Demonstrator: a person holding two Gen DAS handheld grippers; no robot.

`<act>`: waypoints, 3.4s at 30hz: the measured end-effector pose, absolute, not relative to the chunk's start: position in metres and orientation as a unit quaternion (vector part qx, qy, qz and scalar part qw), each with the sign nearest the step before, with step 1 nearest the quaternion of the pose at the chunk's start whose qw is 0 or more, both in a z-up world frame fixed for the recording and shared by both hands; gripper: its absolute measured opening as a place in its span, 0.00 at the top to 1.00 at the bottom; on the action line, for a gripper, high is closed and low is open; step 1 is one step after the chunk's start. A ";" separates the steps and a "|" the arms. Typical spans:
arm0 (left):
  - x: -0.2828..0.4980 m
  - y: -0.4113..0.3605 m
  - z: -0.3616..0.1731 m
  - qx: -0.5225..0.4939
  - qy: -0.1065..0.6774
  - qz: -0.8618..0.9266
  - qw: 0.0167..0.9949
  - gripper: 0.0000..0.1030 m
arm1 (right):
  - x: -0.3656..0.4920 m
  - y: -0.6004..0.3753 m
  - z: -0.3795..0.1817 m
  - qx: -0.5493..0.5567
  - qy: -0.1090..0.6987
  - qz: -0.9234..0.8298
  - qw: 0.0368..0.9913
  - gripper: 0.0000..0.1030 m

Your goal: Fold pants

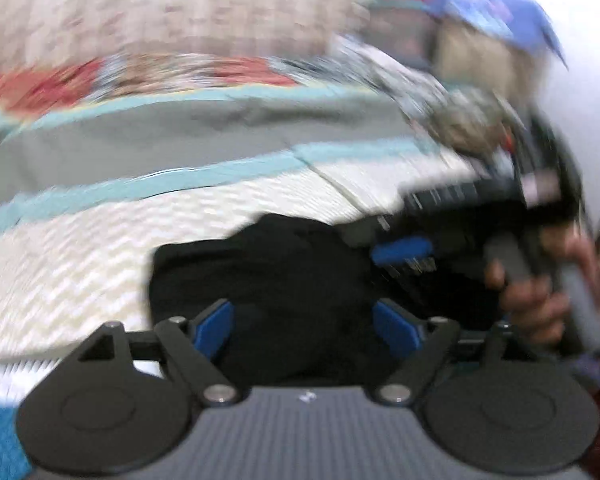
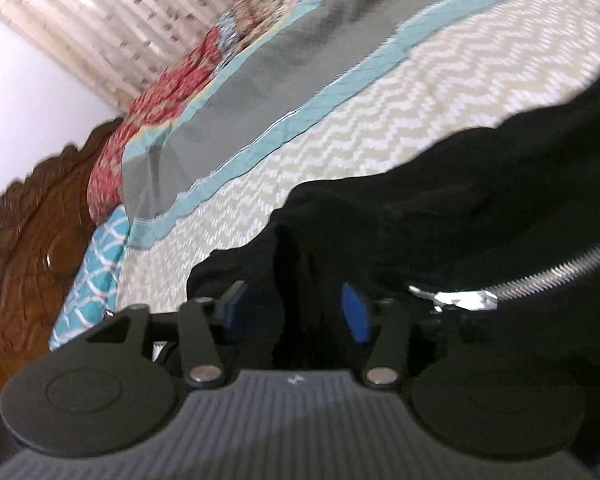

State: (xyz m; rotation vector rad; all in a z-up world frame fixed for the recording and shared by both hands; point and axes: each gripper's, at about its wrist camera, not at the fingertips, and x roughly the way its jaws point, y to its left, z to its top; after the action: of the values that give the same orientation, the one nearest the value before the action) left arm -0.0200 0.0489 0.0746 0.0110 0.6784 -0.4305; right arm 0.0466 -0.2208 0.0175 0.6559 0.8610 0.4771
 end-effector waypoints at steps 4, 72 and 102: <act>-0.010 0.109 0.071 -0.127 0.362 -0.140 0.913 0.19 | 0.071 -0.196 0.009 0.248 0.424 0.232 0.840 0.34; 0.095 -0.085 0.132 -0.039 0.420 -0.283 0.861 0.06 | -0.034 -0.320 0.043 0.215 0.289 0.130 0.924 0.88; 0.112 0.004 0.131 -0.082 0.465 -0.241 0.848 0.88 | -0.027 -0.199 0.091 0.087 0.299 0.338 0.888 0.87</act>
State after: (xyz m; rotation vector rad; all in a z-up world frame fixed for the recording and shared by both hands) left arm 0.1124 0.0038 0.1305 -0.1734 0.9811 -0.5089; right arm -0.0275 -0.1986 0.0914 0.1809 0.6212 0.7021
